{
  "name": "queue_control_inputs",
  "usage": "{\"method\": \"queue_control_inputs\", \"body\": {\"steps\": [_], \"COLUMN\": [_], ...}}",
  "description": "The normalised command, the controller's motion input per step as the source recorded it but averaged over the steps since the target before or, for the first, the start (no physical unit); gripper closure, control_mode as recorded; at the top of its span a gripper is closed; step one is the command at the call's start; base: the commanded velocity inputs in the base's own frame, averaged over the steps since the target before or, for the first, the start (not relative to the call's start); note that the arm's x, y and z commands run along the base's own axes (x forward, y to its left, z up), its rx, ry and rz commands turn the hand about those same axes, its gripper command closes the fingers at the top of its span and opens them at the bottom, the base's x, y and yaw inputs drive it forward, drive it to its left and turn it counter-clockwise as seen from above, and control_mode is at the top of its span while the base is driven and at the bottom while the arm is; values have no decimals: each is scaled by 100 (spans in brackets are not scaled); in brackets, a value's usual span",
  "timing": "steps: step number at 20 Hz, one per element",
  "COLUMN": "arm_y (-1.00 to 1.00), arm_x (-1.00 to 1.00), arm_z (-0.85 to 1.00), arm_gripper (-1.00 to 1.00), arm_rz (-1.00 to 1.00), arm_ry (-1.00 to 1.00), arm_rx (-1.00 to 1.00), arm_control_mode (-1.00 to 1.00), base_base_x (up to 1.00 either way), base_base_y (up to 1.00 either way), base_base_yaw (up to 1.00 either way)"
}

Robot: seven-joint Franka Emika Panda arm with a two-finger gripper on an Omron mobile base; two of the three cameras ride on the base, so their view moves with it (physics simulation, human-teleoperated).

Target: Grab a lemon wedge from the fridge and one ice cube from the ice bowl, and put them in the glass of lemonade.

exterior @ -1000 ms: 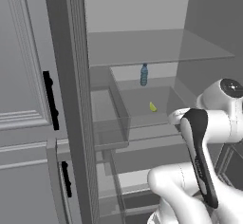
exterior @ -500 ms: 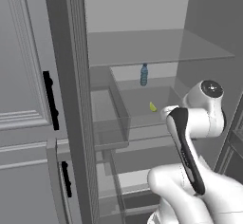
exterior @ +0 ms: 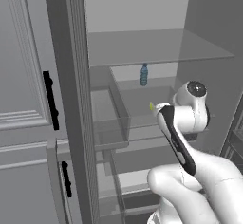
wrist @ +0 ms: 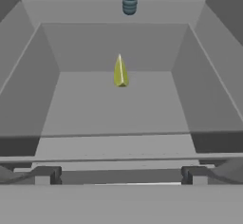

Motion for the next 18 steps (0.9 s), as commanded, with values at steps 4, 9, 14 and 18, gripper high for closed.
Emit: {"method": "queue_control_inputs", "body": {"steps": [4, 9, 14, 18], "arm_y": [0, 0, 0, 0], "arm_x": [68, 68, 63, 56], "arm_z": [-27, -27, -22, -16], "arm_gripper": [-100, -100, -100, -100], "arm_rz": [0, 0, 0, 0], "arm_ry": [3, 6, 6, 4], "arm_rx": [0, 0, 0, 0], "arm_control_mode": [-100, -100, -100, -100], "base_base_x": [0, 0, 0, 0], "base_base_y": [0, 0, 0, 0], "base_base_yaw": [0, 0, 0, 0]}}
